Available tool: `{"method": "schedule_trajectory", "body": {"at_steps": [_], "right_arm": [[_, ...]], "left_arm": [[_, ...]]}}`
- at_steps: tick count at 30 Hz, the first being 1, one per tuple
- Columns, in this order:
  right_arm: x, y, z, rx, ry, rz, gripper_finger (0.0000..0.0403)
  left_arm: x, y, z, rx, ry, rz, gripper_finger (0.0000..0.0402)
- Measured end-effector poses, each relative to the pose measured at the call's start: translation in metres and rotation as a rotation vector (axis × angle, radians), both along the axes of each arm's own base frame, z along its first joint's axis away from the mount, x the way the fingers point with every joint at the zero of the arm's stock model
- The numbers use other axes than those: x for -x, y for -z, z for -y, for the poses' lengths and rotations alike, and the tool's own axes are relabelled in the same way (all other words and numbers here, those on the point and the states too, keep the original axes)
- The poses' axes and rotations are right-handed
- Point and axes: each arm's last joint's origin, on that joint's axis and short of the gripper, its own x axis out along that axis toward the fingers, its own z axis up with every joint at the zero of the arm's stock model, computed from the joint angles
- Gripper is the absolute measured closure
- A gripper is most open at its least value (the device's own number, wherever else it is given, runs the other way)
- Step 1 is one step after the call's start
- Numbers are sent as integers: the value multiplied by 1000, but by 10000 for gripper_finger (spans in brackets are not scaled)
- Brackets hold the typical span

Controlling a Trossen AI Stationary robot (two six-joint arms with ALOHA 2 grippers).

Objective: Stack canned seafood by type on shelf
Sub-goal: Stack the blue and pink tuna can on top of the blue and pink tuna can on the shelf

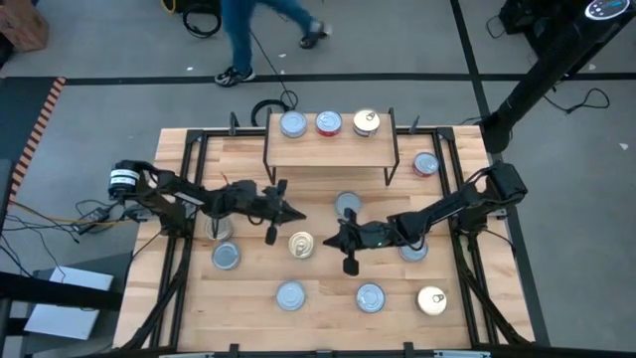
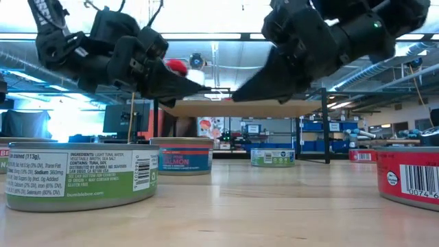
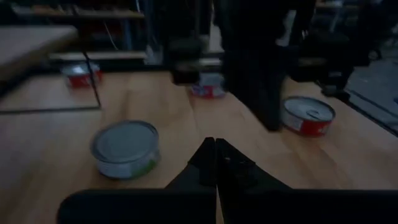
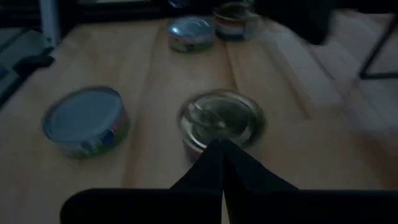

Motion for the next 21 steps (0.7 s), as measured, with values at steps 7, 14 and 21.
{"method": "schedule_trajectory", "body": {"at_steps": [7,14,21], "right_arm": [[-32,0,-10,17,-90,-3,396],[-60,20,-13,5,-201,-72,396],[-66,18,-16,16,-242,-129,396]], "left_arm": [[24,16,-20,-21,-69,-13,401],[30,22,-22,-28,-44,-32,401],[28,33,-19,8,-6,-82,401]]}}
